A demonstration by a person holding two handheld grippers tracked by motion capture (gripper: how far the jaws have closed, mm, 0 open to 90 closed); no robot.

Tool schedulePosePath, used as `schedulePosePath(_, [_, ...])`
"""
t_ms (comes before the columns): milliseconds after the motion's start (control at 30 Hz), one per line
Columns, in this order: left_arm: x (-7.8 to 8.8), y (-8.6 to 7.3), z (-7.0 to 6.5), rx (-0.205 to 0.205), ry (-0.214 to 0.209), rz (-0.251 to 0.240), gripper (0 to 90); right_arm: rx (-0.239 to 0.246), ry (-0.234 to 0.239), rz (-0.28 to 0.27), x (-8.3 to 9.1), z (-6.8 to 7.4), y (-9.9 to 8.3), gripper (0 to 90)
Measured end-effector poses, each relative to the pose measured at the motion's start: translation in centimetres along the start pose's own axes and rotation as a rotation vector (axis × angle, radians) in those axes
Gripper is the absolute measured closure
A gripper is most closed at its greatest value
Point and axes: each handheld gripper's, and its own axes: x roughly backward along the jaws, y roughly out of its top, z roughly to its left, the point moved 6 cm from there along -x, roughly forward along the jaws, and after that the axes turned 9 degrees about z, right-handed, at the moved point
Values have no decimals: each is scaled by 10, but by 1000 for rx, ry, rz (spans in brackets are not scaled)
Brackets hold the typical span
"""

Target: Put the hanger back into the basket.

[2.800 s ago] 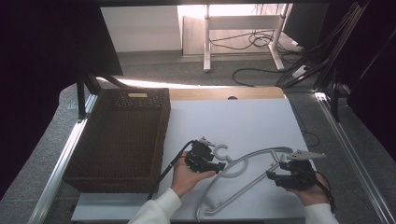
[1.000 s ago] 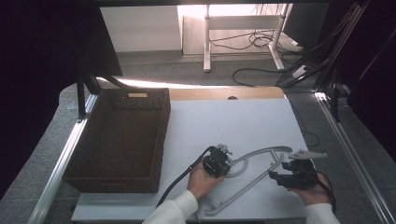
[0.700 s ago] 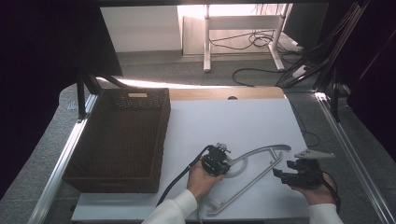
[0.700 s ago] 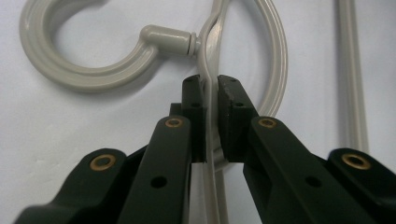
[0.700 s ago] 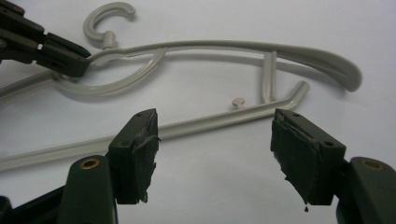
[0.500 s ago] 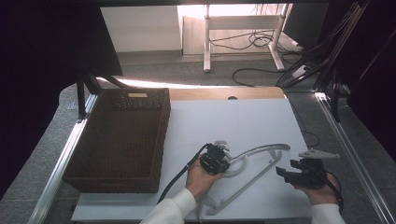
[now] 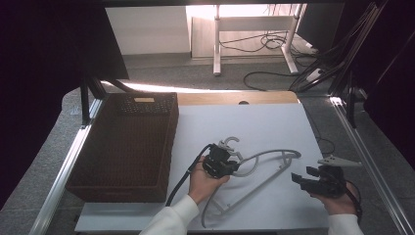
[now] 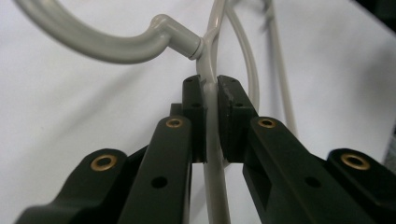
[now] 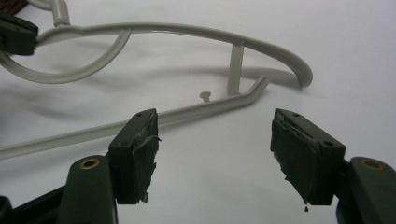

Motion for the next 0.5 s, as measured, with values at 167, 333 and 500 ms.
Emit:
schedulePosePath(167, [15, 4, -1, -1, -12, -38, 828, -1, 1, -2, 0, 0, 0, 329])
schedulePosePath(333, [27, 7, -2, -10, -22, -72, 828, -4, 39, -20, 2, 4, 3, 329])
schedulePosePath(500, [41, 10, -1, -14, -18, -98, 828, 2, 72, -53, 7, 13, 7, 329])
